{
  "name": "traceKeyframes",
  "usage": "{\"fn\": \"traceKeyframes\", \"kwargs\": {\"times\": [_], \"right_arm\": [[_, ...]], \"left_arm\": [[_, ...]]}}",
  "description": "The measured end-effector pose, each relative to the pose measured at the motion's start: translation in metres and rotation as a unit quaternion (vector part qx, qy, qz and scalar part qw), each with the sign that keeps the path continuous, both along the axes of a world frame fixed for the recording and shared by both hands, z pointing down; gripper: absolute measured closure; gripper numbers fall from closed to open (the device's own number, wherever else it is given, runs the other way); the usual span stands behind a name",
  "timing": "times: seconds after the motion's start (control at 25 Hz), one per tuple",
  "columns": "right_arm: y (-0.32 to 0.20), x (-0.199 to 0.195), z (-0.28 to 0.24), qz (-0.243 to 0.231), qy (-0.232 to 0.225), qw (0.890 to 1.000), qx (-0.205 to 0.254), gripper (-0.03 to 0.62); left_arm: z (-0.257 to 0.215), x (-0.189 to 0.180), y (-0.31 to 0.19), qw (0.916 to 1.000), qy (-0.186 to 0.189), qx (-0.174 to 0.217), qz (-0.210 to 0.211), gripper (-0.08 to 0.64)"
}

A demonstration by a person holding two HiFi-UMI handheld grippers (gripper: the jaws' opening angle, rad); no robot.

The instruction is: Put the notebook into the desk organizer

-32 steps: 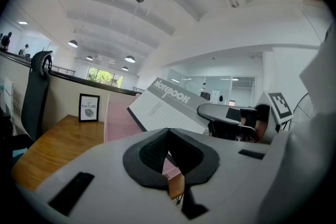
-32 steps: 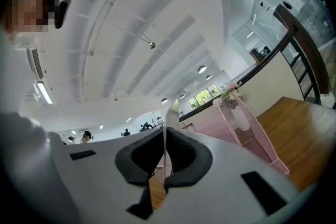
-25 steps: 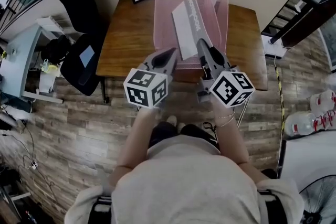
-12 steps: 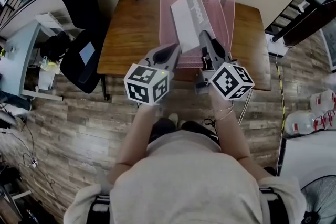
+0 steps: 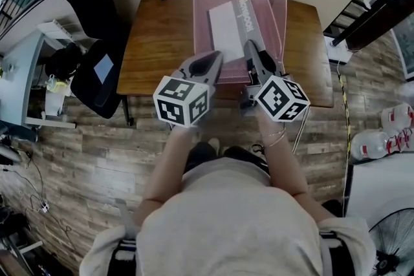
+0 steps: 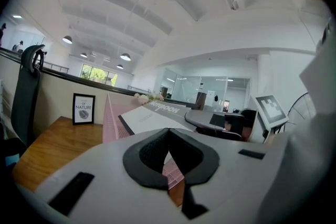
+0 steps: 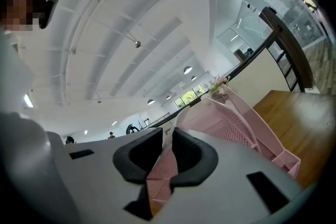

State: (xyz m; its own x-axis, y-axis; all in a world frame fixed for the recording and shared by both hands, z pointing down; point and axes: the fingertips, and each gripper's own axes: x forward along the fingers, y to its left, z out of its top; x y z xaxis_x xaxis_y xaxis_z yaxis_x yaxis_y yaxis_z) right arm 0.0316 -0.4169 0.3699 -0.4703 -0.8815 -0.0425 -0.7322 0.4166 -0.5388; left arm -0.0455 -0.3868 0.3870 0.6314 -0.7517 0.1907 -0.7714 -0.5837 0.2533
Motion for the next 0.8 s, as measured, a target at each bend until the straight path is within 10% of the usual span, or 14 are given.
{"fn": "traceKeyframes", "kwargs": {"times": [0.8], "right_arm": [[-0.005, 0.008, 0.036, -0.015, 0.063, 0.994, -0.083, 0.463]], "left_arm": [[0.011, 0.013, -0.001, 0.9997, -0.004, -0.016, 0.019, 0.546]]}}
